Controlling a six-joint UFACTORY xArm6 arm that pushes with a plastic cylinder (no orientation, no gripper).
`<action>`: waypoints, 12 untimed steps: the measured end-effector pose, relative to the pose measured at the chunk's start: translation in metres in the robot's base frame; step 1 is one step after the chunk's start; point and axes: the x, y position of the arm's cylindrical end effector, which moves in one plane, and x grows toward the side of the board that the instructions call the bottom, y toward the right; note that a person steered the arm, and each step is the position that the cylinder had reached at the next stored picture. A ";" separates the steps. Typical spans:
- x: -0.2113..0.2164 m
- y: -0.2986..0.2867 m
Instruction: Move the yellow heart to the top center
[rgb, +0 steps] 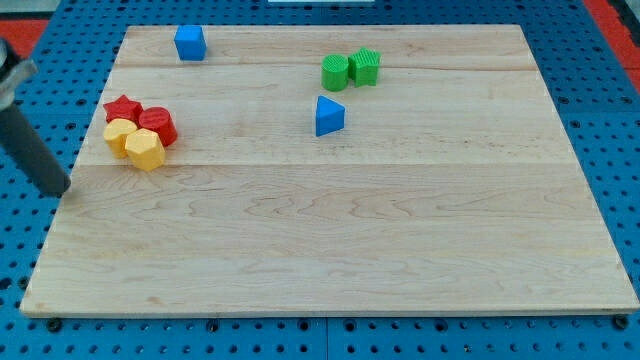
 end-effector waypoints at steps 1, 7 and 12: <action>-0.029 0.014; -0.169 0.114; -0.175 0.138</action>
